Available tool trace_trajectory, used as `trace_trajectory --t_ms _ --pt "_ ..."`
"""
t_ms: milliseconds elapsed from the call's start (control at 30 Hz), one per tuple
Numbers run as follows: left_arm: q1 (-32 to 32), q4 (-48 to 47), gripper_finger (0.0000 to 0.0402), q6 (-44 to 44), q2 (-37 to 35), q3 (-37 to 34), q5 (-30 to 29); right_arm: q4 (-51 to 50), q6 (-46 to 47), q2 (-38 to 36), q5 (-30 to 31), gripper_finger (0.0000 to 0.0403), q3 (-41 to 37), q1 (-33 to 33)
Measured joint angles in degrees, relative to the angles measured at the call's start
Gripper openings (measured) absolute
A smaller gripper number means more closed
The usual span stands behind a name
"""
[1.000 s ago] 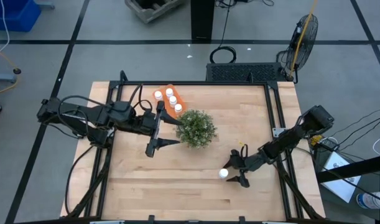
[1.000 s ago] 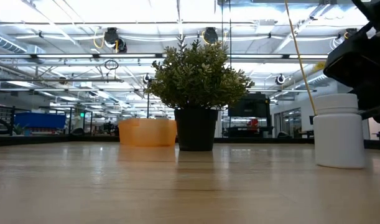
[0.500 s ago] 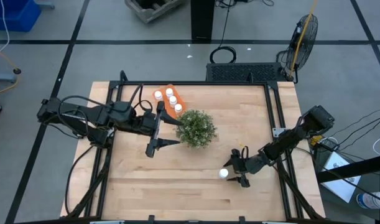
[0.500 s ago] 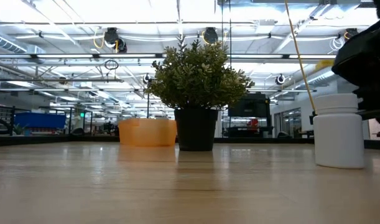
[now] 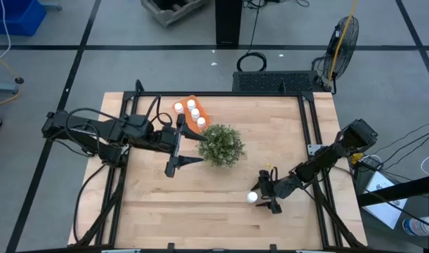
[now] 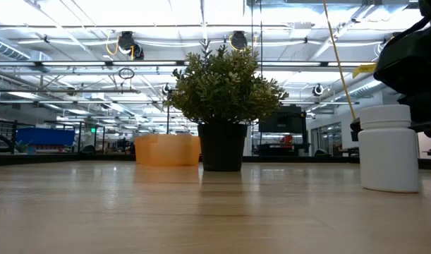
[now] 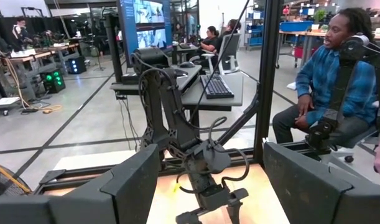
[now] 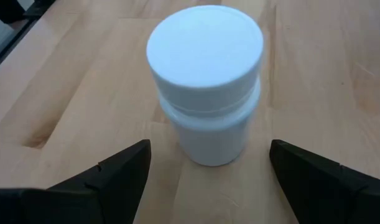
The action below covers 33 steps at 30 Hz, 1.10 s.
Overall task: Pick and place pill bottles into a basket
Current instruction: Put the white medicine bottle into the orange bin
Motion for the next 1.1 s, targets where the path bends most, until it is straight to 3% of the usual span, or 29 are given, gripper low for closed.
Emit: trace_trajectory --t_ms 533,633,767,833,1100 --pt "-0.3 0.0 0.0294 -0.2 0.0 0.0 0.0 6.6 -0.7 6.8 -1.1 0.0316 2.8 -2.0" --pt "-0.3 0.1 0.0294 -0.9 0.0 0.0 0.1 5.7 1.4 6.7 -1.5 0.0279 3.4 -2.3" --pt "-0.3 0.3 0.0294 -1.0 0.0 0.0 0.1 3.2 3.1 4.0 -6.7 0.0181 3.6 -2.4" --pt "-0.3 0.3 0.0294 -1.0 0.0 0.0 0.1 -0.5 2.9 0.7 -8.2 0.0153 4.3 -2.2" --pt "-0.3 -14.1 0.0294 -3.7 4.0 7.1 -1.4 -34.6 -2.1 -13.8 -8.6 0.0153 18.5 -4.5"
